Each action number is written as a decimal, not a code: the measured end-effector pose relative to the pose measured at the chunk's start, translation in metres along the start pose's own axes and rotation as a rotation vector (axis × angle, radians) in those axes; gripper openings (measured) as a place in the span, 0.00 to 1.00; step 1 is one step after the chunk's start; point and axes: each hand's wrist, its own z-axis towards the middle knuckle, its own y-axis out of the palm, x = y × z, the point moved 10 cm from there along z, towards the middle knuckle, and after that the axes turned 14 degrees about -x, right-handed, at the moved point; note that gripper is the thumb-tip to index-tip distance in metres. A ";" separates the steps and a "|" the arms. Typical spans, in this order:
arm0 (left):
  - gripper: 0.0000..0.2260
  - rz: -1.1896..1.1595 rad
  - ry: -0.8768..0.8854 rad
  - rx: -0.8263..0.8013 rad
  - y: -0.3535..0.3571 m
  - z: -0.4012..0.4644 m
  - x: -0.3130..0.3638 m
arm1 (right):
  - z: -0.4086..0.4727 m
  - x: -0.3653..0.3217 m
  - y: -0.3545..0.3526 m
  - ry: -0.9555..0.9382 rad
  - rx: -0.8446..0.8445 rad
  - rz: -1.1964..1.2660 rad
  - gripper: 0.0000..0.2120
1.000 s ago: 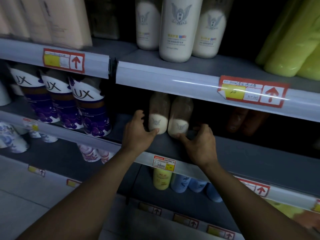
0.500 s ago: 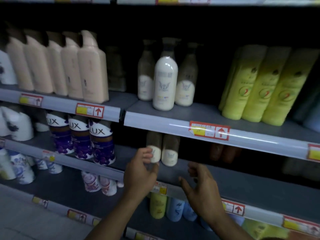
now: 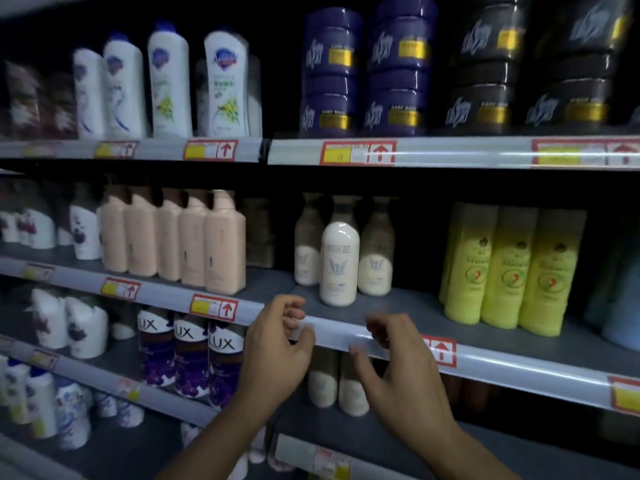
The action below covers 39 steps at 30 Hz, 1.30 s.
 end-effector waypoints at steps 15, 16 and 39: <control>0.34 0.118 -0.095 -0.141 0.041 0.123 -0.004 | 0.138 0.127 0.000 0.520 -0.168 -0.020 0.35; 0.36 0.113 -0.103 -0.139 0.047 0.129 -0.004 | 0.143 0.134 0.003 0.555 -0.178 -0.003 0.34; 0.36 0.025 -0.057 0.115 0.016 0.098 0.023 | 0.123 0.114 -0.013 0.406 -0.072 0.109 0.32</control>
